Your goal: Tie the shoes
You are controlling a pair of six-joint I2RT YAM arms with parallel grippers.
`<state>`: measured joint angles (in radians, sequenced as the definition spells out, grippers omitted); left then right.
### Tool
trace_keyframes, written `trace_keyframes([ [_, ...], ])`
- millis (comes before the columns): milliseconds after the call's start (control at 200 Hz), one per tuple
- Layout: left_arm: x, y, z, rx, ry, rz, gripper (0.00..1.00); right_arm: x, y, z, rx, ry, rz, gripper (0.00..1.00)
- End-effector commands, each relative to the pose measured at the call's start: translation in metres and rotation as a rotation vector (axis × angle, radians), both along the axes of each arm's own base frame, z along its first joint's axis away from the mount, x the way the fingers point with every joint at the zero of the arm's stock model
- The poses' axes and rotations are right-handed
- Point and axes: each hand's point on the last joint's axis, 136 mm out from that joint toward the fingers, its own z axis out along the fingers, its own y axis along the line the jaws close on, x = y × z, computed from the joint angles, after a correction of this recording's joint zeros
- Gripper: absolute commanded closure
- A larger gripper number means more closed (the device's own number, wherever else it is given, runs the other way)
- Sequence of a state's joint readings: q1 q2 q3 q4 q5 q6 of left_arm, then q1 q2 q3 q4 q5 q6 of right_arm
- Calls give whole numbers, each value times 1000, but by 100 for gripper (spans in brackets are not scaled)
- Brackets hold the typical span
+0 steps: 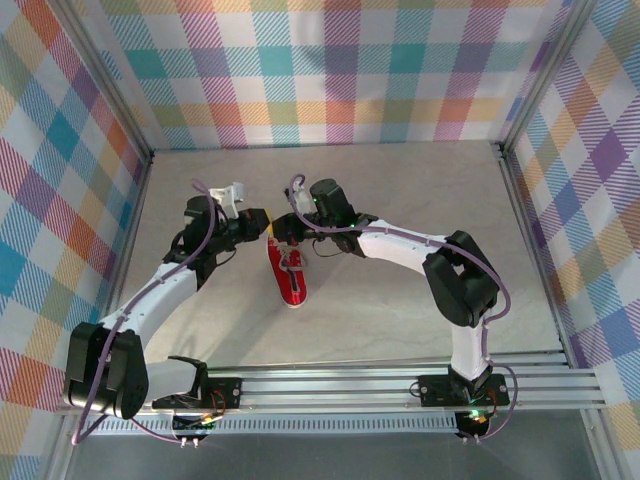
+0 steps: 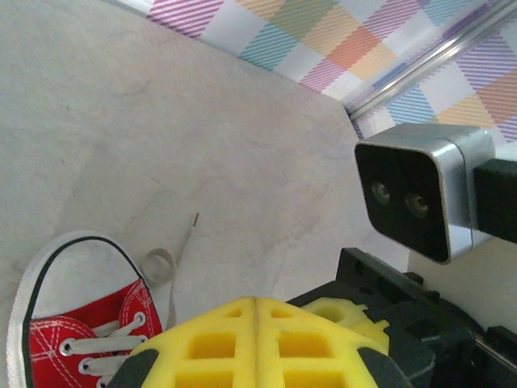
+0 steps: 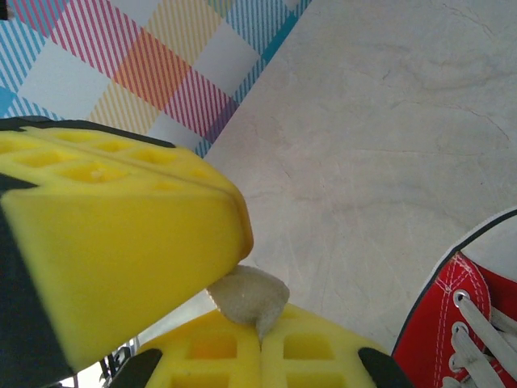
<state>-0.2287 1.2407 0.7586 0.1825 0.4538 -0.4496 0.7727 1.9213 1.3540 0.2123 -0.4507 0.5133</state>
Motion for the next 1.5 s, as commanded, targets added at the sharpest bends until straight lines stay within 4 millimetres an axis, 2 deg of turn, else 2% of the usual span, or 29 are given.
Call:
trace_keyframes([
  [0, 0, -3, 22, 47, -45, -30, 100, -8, 4, 35, 59, -54, 48, 98],
  [100, -4, 5, 20, 160, 12, -27, 100, -12, -2, 35, 28, -133, 72, 63],
  [160, -9, 12, 17, 239, 72, -30, 100, -14, -10, 33, -20, -210, 76, 53],
  [315, -19, 25, 5, 336, 259, -30, 100, -12, -24, 28, -118, -356, 87, 51],
  [420, -21, 23, 2, 330, 346, -49, 100, -12, -19, 33, -123, -435, 113, 50],
  [570, -21, 17, 4, 297, 407, -60, 100, -15, -3, 32, -146, -540, 180, 50],
  [920, -15, 13, 10, 208, 470, -46, 100, -13, 24, 20, -124, -578, 224, 53],
  [985, -14, 12, 11, 191, 474, -47, 100, -10, 25, 17, -132, -588, 207, 60],
  [1065, -14, 11, 12, 168, 478, -55, 100, -5, 25, 17, -129, -612, 182, 83],
  [1115, -14, 10, 13, 151, 482, -61, 100, -5, 24, 18, -124, -621, 173, 92],
  [1165, -14, 11, 14, 140, 482, -65, 100, -6, 24, 20, -119, -621, 173, 100],
  [1210, -14, 11, 14, 143, 473, -73, 100, -8, 24, 22, -108, -611, 183, 100],
  [1230, -14, 12, 15, 147, 464, -76, 95, -10, 24, 24, -101, -604, 191, 100],
  [1275, -13, 12, 18, 153, 440, -92, 78, -16, 24, 26, -81, -567, 220, 100],
  [1310, -12, 10, 23, 153, 407, -115, 71, -19, 24, 27, -65, -541, 237, 100],
  [1415, -9, 7, 38, 144, 303, -150, 58, -23, 21, 32, 13, -416, 252, 100],
  [1495, -8, 8, 53, 127, 215, -167, 56, -21, 17, 37, 78, -322, 246, 100],
])
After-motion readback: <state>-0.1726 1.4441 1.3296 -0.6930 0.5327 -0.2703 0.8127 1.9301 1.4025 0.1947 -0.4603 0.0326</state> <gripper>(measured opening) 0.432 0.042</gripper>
